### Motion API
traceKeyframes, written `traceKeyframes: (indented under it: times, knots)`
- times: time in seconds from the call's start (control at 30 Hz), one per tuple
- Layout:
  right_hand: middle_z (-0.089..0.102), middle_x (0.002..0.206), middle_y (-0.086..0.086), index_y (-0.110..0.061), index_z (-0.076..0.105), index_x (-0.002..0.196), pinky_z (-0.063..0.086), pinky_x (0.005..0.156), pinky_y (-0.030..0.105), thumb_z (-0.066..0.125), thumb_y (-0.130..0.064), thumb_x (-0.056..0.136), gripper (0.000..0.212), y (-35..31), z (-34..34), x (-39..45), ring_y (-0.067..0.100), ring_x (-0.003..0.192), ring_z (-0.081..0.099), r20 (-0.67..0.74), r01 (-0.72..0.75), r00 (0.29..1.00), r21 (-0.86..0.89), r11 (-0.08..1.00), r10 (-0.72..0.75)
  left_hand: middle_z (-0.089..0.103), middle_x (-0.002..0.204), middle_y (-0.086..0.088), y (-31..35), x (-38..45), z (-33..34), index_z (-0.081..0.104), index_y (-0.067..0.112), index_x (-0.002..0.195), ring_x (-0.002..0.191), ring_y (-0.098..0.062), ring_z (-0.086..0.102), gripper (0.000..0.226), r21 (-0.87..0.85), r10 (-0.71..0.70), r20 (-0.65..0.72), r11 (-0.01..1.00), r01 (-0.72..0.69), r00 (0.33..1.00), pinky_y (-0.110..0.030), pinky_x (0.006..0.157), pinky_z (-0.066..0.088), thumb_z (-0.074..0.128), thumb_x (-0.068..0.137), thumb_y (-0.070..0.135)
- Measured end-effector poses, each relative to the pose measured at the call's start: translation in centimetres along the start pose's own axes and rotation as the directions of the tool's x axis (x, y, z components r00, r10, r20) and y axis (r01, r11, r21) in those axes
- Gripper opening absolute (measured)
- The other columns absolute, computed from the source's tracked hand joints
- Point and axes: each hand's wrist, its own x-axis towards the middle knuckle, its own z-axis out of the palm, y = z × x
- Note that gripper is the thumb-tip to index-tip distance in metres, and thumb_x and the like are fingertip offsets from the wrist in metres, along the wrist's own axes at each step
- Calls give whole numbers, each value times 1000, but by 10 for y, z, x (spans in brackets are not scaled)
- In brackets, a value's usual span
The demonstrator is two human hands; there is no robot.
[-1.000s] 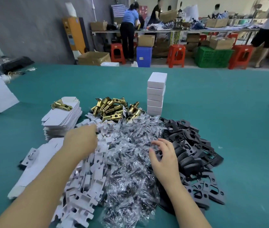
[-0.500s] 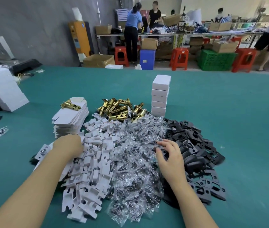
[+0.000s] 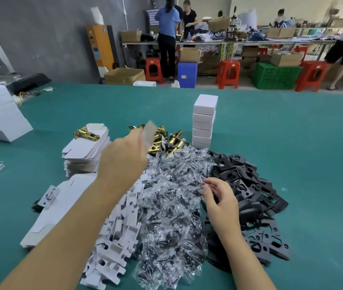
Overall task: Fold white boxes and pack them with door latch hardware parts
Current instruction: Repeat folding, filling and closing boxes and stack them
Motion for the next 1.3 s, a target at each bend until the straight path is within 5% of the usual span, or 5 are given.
traceKeyframes:
  times: [0.13,0.37,0.5,0.67,1.3]
  knots:
    - [76,111,7,-23,78,103,60,85,29,59,-45,95,31,-7,-8,9,23,105,73,193,-310,951,612,728,242,70,80,-11,50,7,13,67,8,90,67,-17,61,25,-695,-199,235,650,307,951,-28,64,49,49,104,17]
    - [61,143,17,-26,65,138,48,107,57,38,-70,93,68,-4,-17,10,37,130,59,618,-659,747,639,397,245,79,99,-1,85,-23,86,68,22,106,97,-26,74,16,-766,-265,615,26,643,743,-45,85,62,58,102,10]
    - [62,144,11,-31,66,136,50,109,47,44,-73,88,68,-9,-17,10,29,131,60,607,-657,750,635,407,264,66,125,7,87,-30,102,45,50,135,108,-10,69,59,-847,-145,502,118,519,853,-30,86,60,67,95,13]
    - [67,137,13,-30,71,130,59,89,39,77,-77,69,77,-9,-19,11,28,122,67,604,-657,751,649,383,265,28,155,14,84,-43,109,37,70,139,144,-16,35,69,-791,127,513,454,410,849,-53,114,40,72,81,56]
    - [60,139,25,-6,51,147,55,96,44,79,-54,84,85,-14,-16,9,34,121,64,686,-588,725,574,570,57,70,100,-15,66,-59,102,52,33,110,86,-35,66,58,-827,75,556,156,541,828,-50,69,58,86,68,55]
